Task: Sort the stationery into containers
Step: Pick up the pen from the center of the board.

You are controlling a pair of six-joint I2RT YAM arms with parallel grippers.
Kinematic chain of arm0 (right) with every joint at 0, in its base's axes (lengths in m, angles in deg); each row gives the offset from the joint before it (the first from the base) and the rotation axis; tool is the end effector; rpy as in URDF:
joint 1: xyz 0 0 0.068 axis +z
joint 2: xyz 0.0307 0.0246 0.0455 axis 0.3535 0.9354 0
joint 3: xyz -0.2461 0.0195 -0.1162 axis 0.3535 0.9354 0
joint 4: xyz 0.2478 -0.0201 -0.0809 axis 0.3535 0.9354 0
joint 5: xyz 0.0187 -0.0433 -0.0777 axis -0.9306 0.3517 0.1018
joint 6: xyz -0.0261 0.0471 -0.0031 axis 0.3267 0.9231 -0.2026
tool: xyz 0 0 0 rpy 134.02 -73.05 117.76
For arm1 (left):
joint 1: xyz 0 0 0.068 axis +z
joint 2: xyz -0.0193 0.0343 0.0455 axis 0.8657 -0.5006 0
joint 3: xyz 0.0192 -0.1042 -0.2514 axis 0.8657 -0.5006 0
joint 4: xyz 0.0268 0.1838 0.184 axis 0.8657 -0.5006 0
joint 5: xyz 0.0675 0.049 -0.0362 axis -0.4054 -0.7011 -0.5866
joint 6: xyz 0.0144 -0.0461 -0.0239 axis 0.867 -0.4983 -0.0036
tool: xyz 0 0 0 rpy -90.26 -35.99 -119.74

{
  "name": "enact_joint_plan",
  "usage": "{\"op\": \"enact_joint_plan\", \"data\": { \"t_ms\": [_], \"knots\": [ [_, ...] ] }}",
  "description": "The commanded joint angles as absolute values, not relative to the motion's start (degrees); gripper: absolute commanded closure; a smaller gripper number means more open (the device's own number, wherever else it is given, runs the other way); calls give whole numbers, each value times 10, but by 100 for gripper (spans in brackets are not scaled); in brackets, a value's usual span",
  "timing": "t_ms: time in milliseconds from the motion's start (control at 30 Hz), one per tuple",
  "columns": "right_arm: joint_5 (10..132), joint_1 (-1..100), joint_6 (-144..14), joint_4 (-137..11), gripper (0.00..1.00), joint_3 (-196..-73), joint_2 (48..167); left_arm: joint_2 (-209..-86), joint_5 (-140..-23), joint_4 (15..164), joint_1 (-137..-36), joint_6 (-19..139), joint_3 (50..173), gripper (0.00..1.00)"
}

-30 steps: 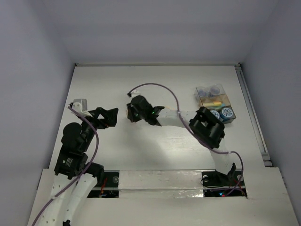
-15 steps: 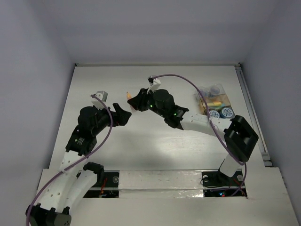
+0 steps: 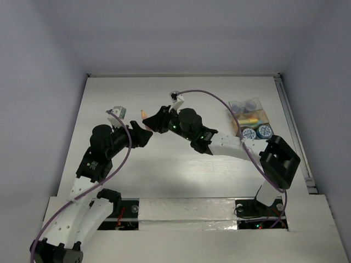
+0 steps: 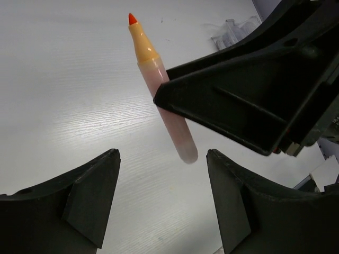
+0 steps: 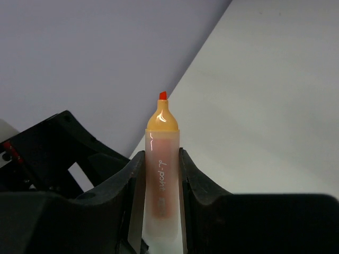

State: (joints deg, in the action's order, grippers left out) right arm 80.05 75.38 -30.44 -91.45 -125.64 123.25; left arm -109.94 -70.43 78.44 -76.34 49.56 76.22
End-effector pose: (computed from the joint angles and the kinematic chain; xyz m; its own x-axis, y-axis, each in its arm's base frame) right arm 0.2347 0.3293 0.3008 -0.5407 0.3763 -0.7523 -0.5863 0.4727 0.6579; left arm 0.1530 -0.0572 0.3147 -0.3646 -0.2668 -0.8921 0.4763 0.7698 -0.4249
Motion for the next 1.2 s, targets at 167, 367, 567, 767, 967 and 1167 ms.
{"op": "enact_joint_plan", "data": {
  "t_ms": [167,367,567,767,967,1167],
  "knots": [
    [793,782,-292,-975,100,-1263,1240,-1084,-701,816,-761,500,762,42],
    [779,801,-269,-1002,100,-1249,1236,-1077,-719,810,-761,503,765,59],
    [762,818,-256,-1018,100,-1233,1229,-1063,-736,808,-761,505,767,77],
    [753,823,-242,-1033,100,-1202,1201,-1058,-742,803,-761,510,768,93],
    [810,823,-286,-964,93,-1185,1135,-1053,-740,803,-761,513,769,100],
    [788,790,-292,-929,54,-1161,1089,-1047,-726,808,-761,516,769,100]
  ]
}}
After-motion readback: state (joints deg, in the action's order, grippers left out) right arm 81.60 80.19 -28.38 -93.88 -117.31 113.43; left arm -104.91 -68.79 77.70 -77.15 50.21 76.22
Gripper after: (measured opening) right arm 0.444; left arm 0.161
